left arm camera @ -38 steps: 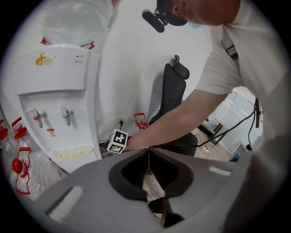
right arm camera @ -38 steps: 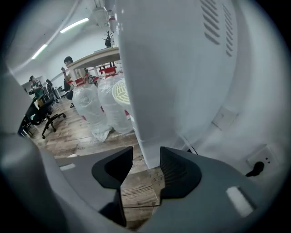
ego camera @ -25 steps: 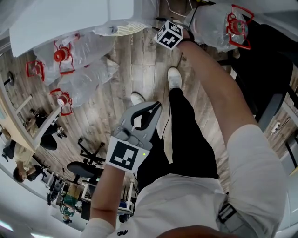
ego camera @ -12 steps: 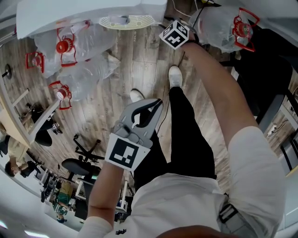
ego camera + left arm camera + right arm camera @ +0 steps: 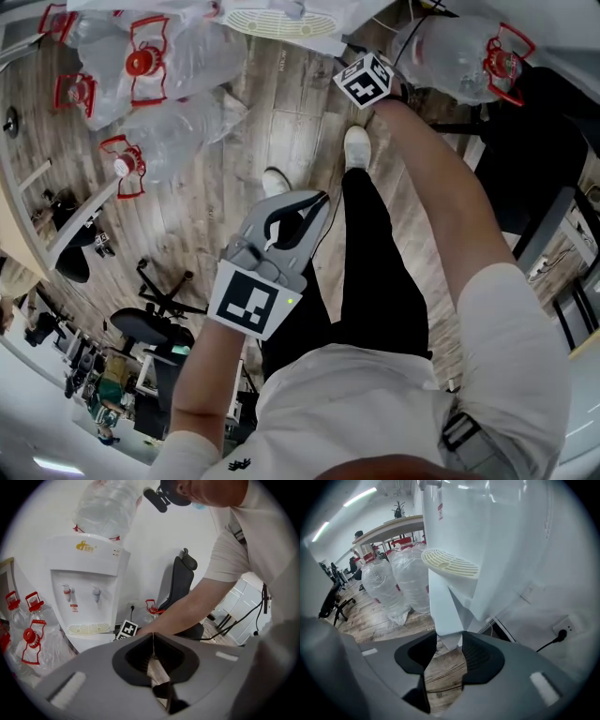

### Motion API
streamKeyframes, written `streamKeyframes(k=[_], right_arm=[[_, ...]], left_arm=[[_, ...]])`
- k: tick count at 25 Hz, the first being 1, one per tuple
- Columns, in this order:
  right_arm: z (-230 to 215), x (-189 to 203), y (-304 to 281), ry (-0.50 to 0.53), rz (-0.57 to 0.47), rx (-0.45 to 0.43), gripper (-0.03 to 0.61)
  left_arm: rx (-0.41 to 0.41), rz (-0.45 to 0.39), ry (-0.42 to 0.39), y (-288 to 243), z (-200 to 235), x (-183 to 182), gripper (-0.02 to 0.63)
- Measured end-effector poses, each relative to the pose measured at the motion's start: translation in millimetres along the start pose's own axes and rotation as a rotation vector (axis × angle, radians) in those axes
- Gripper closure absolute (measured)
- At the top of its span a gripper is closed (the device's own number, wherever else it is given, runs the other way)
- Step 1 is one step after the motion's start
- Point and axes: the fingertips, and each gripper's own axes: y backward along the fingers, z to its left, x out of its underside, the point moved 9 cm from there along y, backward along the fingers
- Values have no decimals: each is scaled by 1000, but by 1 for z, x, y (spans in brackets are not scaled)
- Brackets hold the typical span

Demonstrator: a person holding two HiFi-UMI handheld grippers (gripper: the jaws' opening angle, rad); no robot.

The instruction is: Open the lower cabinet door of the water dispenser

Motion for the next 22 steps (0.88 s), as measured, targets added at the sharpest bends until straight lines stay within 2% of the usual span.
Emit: streamKeyframes(k=[13,22], right_arm=[[46,2,7,-119,42,44,411],[90,4,5,-120,81,60,416]], left_arm=[[-22,-61,33,63,7,31,558],[-53,-81,45,104,17,60,558]])
